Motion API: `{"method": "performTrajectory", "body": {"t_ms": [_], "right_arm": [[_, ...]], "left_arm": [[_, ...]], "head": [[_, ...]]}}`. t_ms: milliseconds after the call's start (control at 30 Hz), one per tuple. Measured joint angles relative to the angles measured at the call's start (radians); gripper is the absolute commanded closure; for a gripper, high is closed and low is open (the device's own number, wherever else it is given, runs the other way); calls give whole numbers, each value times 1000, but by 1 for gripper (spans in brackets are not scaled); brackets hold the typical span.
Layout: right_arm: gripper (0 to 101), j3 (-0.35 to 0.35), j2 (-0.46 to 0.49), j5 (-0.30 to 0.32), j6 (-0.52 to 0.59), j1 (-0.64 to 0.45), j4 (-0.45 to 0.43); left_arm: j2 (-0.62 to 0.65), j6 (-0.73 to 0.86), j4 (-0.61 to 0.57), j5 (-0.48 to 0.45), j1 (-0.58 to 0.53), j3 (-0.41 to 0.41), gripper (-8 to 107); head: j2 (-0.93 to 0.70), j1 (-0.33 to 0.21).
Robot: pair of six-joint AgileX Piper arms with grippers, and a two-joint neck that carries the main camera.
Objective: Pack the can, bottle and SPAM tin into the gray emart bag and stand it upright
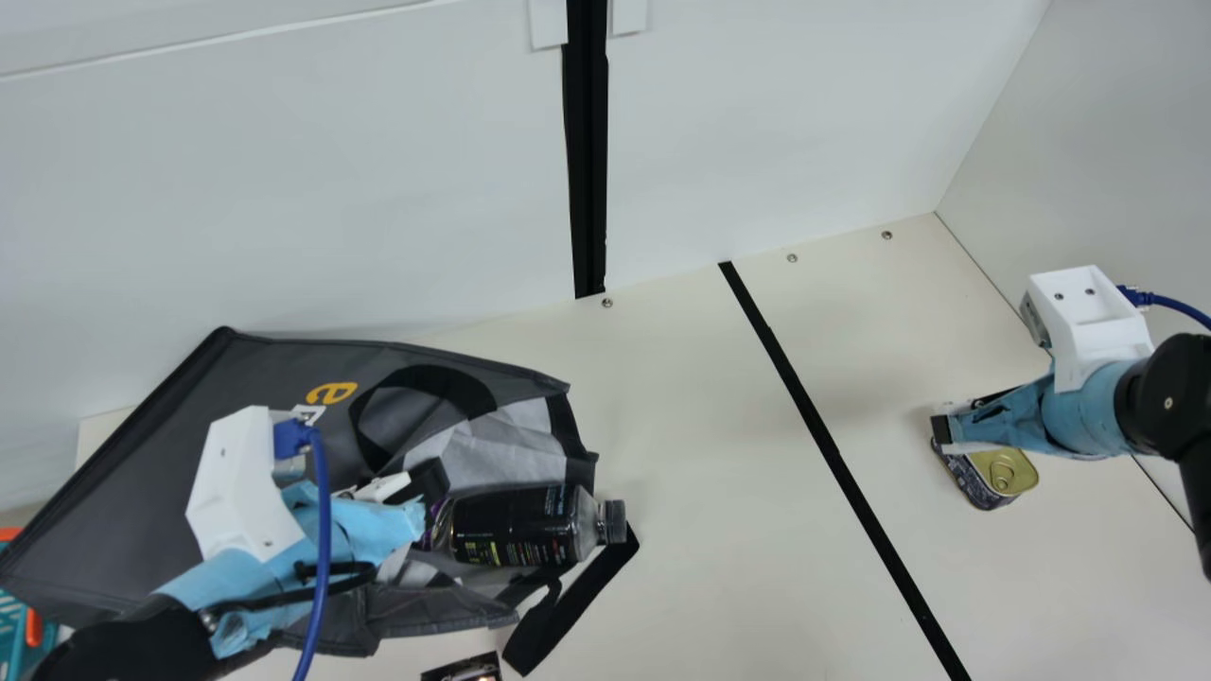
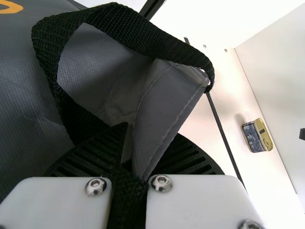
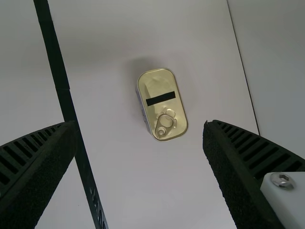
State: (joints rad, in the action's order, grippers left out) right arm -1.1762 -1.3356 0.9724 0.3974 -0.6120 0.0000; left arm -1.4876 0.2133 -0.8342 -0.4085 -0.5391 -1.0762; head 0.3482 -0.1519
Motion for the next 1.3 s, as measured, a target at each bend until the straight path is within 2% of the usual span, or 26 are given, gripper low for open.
{"method": "performTrajectory", "body": {"t_ms": [333, 700, 1300], "right_arm": [[6, -12, -86, -2, 165, -69, 87], [6, -24, -172, -1, 318, -138, 138], [6, -56, -303, -3, 436, -191, 163]], "left_arm": [[0, 0, 0, 0, 0, 0, 107], [0, 0, 0, 0, 0, 0, 107], [0, 0, 0, 0, 0, 0, 107]], "head": [[-2, 0], [0, 0], [-2, 0]]}}
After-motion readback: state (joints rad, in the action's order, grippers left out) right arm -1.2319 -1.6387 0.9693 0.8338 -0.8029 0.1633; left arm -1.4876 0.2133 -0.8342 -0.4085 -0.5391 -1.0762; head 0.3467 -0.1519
